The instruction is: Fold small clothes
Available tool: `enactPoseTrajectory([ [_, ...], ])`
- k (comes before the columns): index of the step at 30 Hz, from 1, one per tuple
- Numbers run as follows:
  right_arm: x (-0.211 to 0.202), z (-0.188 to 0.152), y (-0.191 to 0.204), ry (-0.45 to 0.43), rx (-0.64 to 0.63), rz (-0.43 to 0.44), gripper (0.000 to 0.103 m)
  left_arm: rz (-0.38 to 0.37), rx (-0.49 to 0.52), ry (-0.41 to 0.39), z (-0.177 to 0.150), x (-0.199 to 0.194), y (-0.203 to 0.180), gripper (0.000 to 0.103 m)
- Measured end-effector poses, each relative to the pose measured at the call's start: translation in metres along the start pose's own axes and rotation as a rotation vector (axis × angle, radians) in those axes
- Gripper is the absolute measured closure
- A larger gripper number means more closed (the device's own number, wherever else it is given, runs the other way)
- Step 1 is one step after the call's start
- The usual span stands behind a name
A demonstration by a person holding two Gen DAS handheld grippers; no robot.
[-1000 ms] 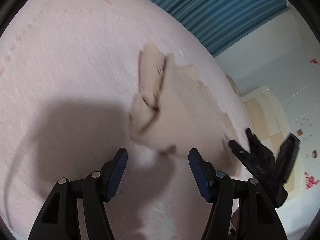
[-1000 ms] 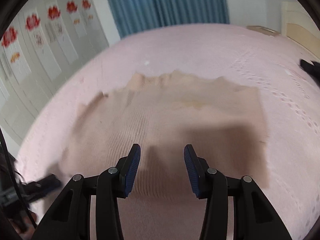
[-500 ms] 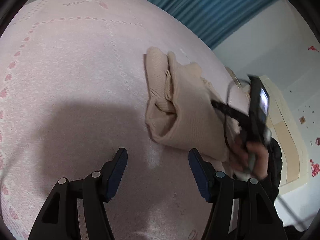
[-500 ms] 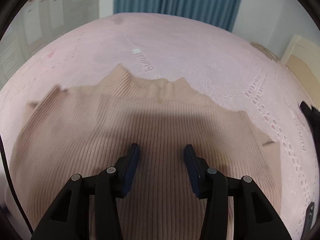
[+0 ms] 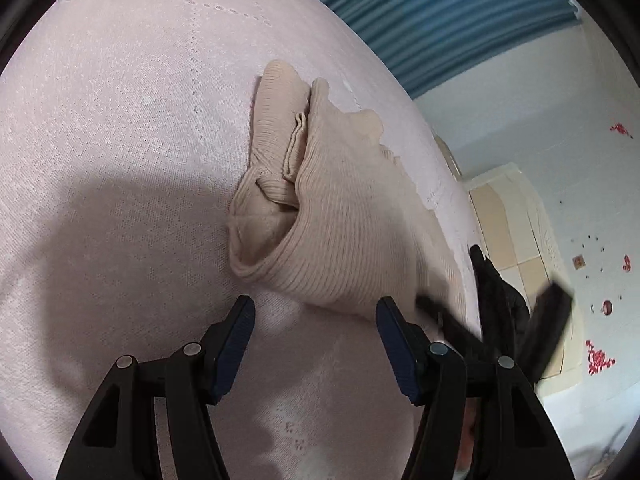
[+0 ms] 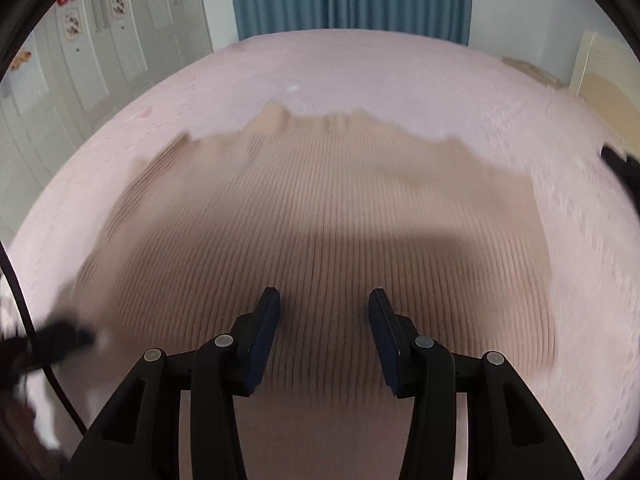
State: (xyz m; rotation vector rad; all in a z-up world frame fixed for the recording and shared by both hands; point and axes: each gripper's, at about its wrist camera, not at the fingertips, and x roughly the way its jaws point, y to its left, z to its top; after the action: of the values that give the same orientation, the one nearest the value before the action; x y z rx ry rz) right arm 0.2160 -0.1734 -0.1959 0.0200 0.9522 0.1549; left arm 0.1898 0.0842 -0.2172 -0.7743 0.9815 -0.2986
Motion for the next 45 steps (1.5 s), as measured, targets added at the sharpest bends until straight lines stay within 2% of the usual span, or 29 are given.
enactPoseTrajectory([
  [4, -0.023, -0.023, -0.010, -0.035, 0.036, 0.028, 0.058, 0.015, 0.005, 0.000, 0.004, 0.009, -0.006, 0.043],
  [7, -0.047, -0.018, -0.024, -0.132, 0.088, 0.094, 0.058, -0.001, -0.026, 0.005, 0.011, 0.015, -0.007, 0.043],
  [10, -0.060, -0.015, -0.042, -0.207, 0.165, 0.124, 0.058, -0.018, -0.086, -0.014, 0.028, 0.023, -0.002, 0.043],
  [12, -0.062, -0.014, -0.057, -0.220, 0.219, 0.100, 0.058, -0.014, -0.112, -0.035, 0.035, 0.027, 0.000, 0.044],
  [15, -0.066, -0.011, -0.074, -0.253, 0.281, -0.041, 0.058, 0.026, -0.121, -0.091, 0.043, 0.036, -0.005, 0.046],
  [16, -0.069, -0.011, -0.077, -0.262, 0.296, -0.060, 0.058, 0.038, -0.115, -0.099, 0.043, 0.038, -0.008, 0.048],
  [17, -0.071, -0.009, -0.081, -0.264, 0.312, -0.065, 0.058, 0.064, -0.107, -0.113, 0.045, 0.041, -0.014, 0.051],
  [19, -0.074, -0.008, -0.087, -0.273, 0.316, -0.076, 0.058, 0.115, -0.108, -0.124, 0.049, 0.045, -0.020, 0.073],
  [21, -0.077, -0.010, -0.090, -0.279, 0.302, -0.134, 0.058, 0.154, -0.102, -0.139, 0.052, 0.045, -0.029, 0.082],
  [27, -0.080, -0.013, -0.115, -0.276, 0.292, -0.331, 0.058, 0.279, 0.084, -0.199, 0.061, 0.036, -0.098, 0.085],
  [31, -0.084, -0.016, -0.132, -0.265, 0.292, -0.369, 0.058, 0.337, 0.203, -0.225, 0.061, 0.037, -0.157, 0.086],
  [35, -0.089, -0.019, -0.152, -0.260, 0.318, -0.409, 0.058, 0.369, 0.332, -0.217, 0.052, 0.051, -0.212, 0.087],
  [40, -0.099, -0.027, -0.190, -0.271, 0.453, -0.388, 0.058, 0.367, 0.474, -0.184, 0.026, 0.089, -0.279, 0.087],
  [44, -0.100, -0.037, -0.221, -0.275, 0.592, -0.286, 0.058, 0.322, 0.536, -0.091, -0.010, 0.130, -0.302, 0.086],
  [45, -0.099, -0.038, -0.224, -0.270, 0.609, -0.284, 0.058, 0.313, 0.550, -0.062, -0.017, 0.142, -0.306, 0.086],
])
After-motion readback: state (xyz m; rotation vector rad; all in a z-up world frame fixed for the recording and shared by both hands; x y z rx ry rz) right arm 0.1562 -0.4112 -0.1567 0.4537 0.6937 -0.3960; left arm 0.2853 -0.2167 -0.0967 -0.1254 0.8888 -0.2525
